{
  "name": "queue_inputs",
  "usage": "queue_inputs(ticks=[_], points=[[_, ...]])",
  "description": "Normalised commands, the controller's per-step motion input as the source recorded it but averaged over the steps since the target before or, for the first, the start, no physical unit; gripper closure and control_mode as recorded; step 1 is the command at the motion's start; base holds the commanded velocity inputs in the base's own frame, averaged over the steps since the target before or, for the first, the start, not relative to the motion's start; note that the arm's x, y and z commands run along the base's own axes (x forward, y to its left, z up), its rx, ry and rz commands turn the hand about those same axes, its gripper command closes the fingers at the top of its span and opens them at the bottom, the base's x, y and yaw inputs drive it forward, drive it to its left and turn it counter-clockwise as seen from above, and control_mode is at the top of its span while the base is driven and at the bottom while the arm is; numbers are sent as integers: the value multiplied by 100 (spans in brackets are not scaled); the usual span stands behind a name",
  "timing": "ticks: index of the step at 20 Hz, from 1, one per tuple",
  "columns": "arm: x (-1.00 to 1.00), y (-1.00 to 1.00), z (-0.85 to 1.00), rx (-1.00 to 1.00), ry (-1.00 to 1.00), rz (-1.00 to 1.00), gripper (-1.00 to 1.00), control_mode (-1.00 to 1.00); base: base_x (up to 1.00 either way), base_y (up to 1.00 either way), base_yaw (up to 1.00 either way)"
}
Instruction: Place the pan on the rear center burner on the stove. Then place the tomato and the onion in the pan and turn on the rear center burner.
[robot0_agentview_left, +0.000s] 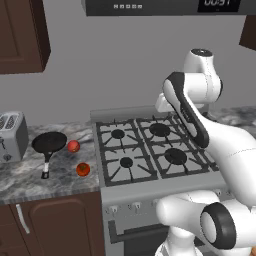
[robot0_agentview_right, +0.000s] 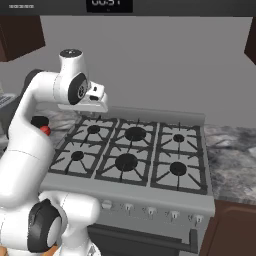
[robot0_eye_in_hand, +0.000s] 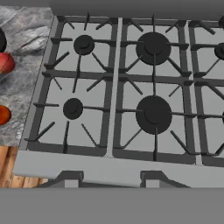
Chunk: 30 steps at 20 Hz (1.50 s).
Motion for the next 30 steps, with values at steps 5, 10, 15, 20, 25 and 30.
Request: queue_inputs(ticks=[5,10,15,20,25,30], points=[[-3,9,0,-2,-1,0,-100,-100,0,0,0],[0,39,0,0,2,0,-100,-100,0,0,0],[0,58,0,0,3,0,-100,-100,0,0,0],[0,72,-3,0,8,0,-100,-100,0,0,0],[0,73,-6,0,10,0,-100,-100,0,0,0],[0,70,-12,0,12,0,-100,-100,0,0,0]])
